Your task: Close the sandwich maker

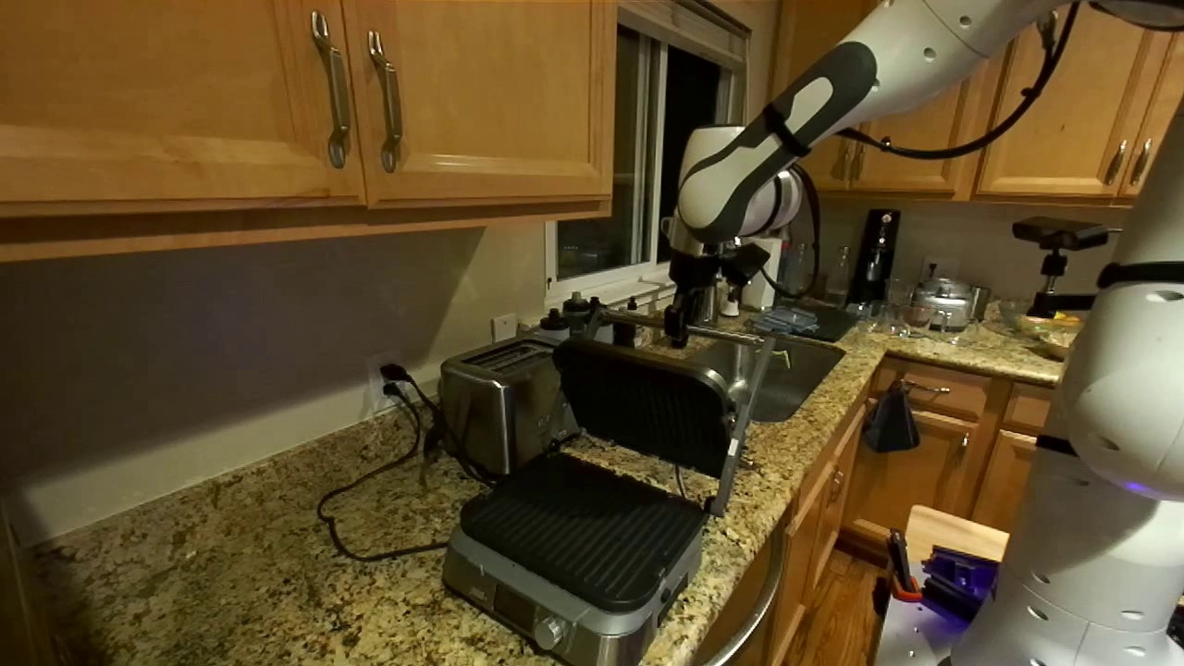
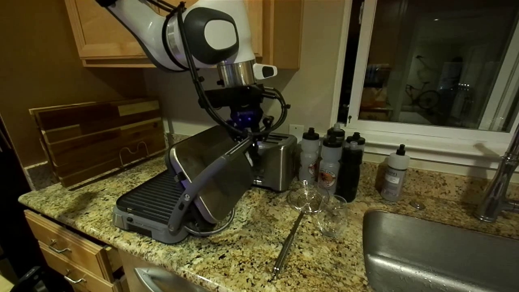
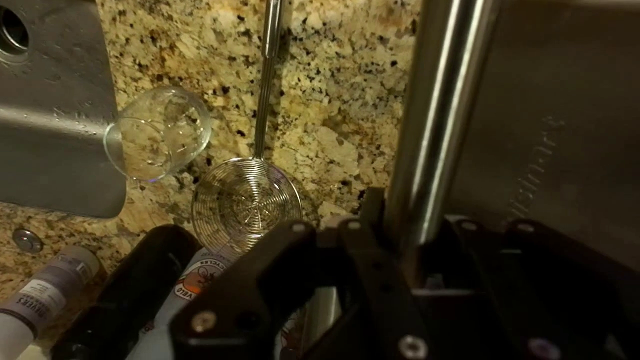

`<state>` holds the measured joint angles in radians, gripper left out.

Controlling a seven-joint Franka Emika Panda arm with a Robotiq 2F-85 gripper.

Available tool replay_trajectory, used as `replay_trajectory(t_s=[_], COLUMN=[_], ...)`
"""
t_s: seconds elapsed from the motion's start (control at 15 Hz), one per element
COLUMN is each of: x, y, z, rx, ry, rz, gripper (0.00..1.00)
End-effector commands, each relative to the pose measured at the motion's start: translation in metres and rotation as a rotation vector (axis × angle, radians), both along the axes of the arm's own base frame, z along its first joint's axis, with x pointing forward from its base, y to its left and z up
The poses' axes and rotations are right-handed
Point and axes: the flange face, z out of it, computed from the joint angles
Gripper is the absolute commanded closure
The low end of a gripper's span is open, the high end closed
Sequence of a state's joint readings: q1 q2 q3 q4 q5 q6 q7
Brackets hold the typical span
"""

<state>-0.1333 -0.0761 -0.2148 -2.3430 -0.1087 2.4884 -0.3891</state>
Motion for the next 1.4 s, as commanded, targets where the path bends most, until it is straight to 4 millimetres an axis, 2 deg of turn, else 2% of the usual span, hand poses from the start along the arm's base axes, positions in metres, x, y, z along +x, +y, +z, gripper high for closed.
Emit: replay_trajectory(t_s=[0.0, 0.27, 0.33, 0.4, 1.33], x=[-0.009, -0.009, 0.000, 0.000, 0.001], y=[0.018, 0.029, 0.015, 0.015, 0.011], z=[0.018, 0.022, 0.011, 0.011, 0.008], rx=[0.011, 0.006, 0.003, 0.003, 0.003], ry=[-0.003, 0.005, 0.008, 0.008, 0.012], rz=[0.011, 0.034, 0.023, 0.023, 0.017], gripper=[0.96, 0.94, 0.94, 0.90, 0.90])
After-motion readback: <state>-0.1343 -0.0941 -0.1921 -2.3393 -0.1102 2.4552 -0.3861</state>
